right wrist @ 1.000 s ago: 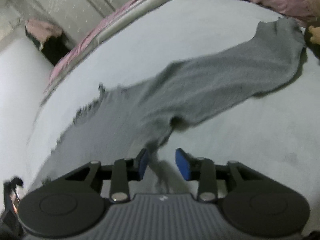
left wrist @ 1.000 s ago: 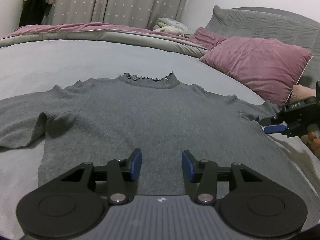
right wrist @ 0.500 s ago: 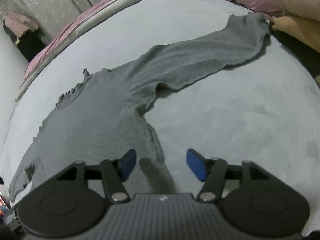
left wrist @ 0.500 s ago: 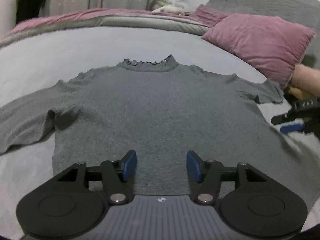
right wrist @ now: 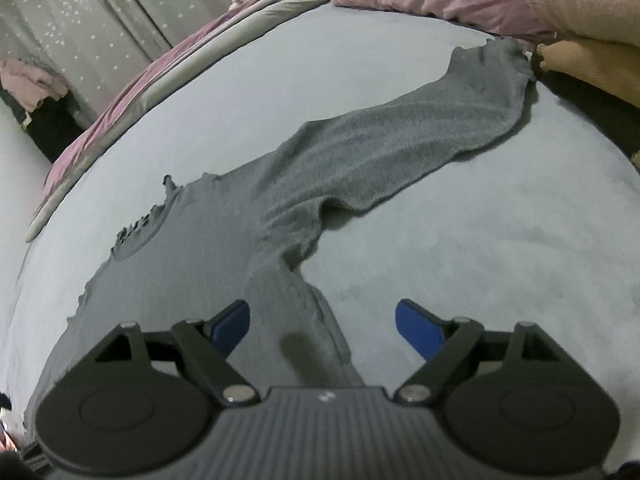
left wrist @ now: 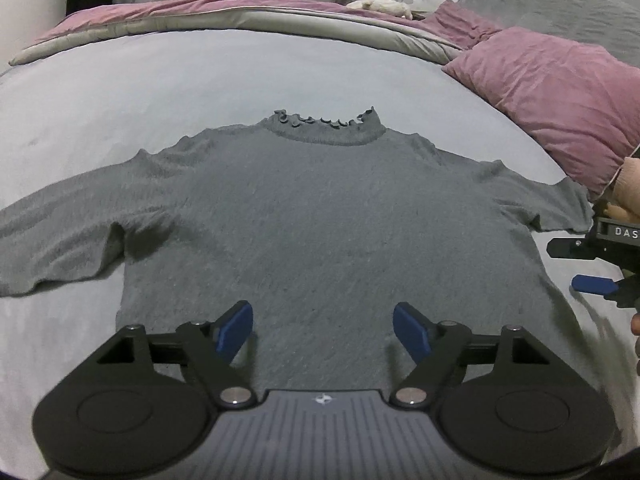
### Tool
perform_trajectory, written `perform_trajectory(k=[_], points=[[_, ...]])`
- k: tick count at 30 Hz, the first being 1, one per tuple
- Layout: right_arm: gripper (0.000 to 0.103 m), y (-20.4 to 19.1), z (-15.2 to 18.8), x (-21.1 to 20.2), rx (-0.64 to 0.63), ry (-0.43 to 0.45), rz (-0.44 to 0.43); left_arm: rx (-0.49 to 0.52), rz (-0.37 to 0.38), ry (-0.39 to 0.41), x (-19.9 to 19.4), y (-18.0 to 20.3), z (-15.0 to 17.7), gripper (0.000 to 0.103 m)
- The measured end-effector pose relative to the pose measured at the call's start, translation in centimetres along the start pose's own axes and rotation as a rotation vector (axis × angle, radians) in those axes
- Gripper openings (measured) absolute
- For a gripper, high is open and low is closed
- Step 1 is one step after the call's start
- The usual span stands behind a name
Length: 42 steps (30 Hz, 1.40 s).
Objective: Fold clothes
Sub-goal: 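Move the open right gripper along the sleeve to its cuff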
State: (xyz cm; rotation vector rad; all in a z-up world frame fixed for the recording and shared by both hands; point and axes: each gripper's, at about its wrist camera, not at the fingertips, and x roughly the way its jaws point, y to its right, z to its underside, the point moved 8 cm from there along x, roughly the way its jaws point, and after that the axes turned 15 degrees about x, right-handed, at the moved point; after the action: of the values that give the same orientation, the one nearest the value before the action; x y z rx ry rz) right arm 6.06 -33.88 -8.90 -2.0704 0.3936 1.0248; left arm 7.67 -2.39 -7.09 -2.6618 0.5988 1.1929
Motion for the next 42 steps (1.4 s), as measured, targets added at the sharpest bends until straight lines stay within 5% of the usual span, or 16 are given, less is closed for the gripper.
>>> perform_trajectory(k=[15, 26, 32, 42], points=[[0.083, 1.2, -2.8, 1.0, 0.091, 0.073, 0.031, -0.057, -0.019, -0.044, 1.6, 0.3, -1.1, 0.085], [0.064, 6.5, -6.1, -0.5, 0.259, 0.161, 0.043, -0.018, -0.013, -0.062, 2.1, 0.6, -1.1, 0.085], [0.056, 8.5, -7.3, 0.6, 0.351, 0.168, -0.029, -0.033, -0.008, -0.064, 2.2, 0.0, -1.0, 0.085], [0.051, 11.2, -12.0, 3.0, 0.356, 0.367, -0.074, -0.042, -0.005, -0.075, 2.6, -0.4, -1.0, 0.085]])
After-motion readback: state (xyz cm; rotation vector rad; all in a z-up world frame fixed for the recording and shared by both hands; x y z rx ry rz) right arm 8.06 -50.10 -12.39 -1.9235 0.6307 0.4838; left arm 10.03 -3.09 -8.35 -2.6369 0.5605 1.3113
